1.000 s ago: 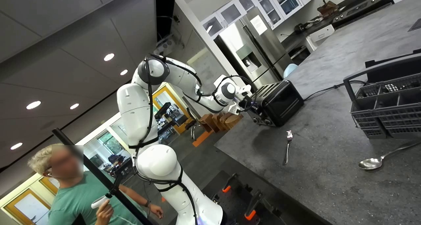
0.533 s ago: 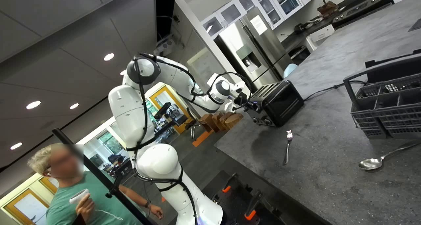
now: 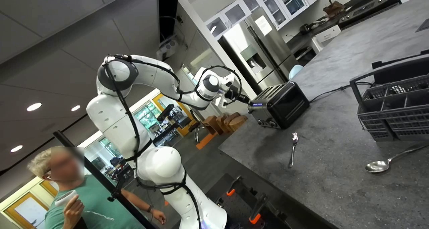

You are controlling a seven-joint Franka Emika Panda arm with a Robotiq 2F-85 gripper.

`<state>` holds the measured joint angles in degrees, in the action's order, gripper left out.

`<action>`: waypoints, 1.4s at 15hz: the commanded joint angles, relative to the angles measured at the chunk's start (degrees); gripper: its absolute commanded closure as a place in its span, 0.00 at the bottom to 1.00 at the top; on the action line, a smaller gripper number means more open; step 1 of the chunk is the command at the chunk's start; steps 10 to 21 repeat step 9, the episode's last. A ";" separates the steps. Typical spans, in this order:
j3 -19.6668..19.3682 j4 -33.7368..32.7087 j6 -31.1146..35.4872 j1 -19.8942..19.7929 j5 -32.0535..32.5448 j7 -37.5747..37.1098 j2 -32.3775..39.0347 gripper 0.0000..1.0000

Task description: Turn on the toaster

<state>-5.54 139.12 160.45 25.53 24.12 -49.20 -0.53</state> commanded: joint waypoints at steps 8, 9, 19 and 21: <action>14.11 10.79 0.64 -11.59 -15.43 14.33 -14.53 1.00; 14.84 11.26 0.99 -12.08 -16.80 15.53 -15.05 1.00; 14.84 11.26 0.99 -12.08 -16.80 15.53 -15.05 1.00; 14.84 11.26 0.99 -12.08 -16.80 15.53 -15.05 1.00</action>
